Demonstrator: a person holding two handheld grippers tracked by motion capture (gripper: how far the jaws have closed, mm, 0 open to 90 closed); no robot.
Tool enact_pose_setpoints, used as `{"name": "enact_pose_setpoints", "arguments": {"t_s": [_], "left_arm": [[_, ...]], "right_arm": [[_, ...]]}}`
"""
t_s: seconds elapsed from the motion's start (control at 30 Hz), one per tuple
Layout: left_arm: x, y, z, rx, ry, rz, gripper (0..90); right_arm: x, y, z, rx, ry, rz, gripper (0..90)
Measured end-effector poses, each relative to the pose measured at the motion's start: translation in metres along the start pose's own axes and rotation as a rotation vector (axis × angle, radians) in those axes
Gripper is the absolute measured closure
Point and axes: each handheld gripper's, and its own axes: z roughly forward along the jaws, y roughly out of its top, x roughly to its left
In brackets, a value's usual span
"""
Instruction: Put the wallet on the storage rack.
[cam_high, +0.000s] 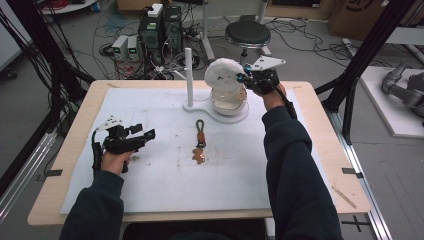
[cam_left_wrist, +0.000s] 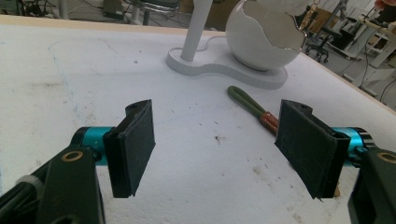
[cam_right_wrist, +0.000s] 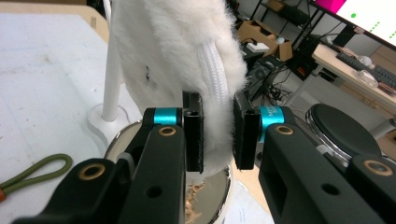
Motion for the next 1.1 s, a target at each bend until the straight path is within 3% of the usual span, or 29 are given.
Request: {"name": "enact_pose_setpoints", "arguments": {"t_s": [0.2,0.37,0.6,0.63,0.7,0.77,0.8,0.87,0.93,1.1], "left_arm": [[0.001,-0.001,-0.002,-0.003,0.002,-0.004,28.3],[0.001,-0.001,-0.001,-0.008,0.002,-0.002,28.4],[0.000,-0.001,-0.001,-0.005,0.003,0.000,28.5],[0.000,-0.001,-0.001,-0.004,0.003,0.000,28.5],[0.000,-0.002,0.000,-0.001,0.004,0.001,28.5],[0.000,-0.002,0.000,0.001,0.003,0.003,28.5],[0.000,-0.002,0.001,-0.001,0.003,0.000,28.7],[0.000,-0.003,0.002,0.001,0.002,-0.002,28.8],[-0.001,-0.002,0.002,0.003,0.002,0.001,28.8],[0.000,-0.002,0.001,0.002,0.005,0.001,28.8]], "right_arm": [[0.000,-0.013,0.010,0.092,0.013,-0.022,78.2],[-0.002,-0.020,0.008,0.159,-0.025,-0.078,78.0],[0.018,-0.028,0.021,0.249,-0.011,-0.196,73.8],[0.020,-0.030,0.022,0.255,-0.002,-0.173,67.6],[0.019,-0.032,0.019,0.190,0.010,-0.044,52.0],[0.014,-0.031,0.012,0.081,0.060,0.111,49.3],[0.012,-0.029,0.010,0.035,0.077,0.163,49.2],[0.012,-0.025,0.008,-0.002,0.066,0.196,54.9],[0.015,-0.024,0.012,-0.015,0.047,0.188,62.8],[0.025,-0.030,0.032,0.063,0.078,0.161,72.3]]}}
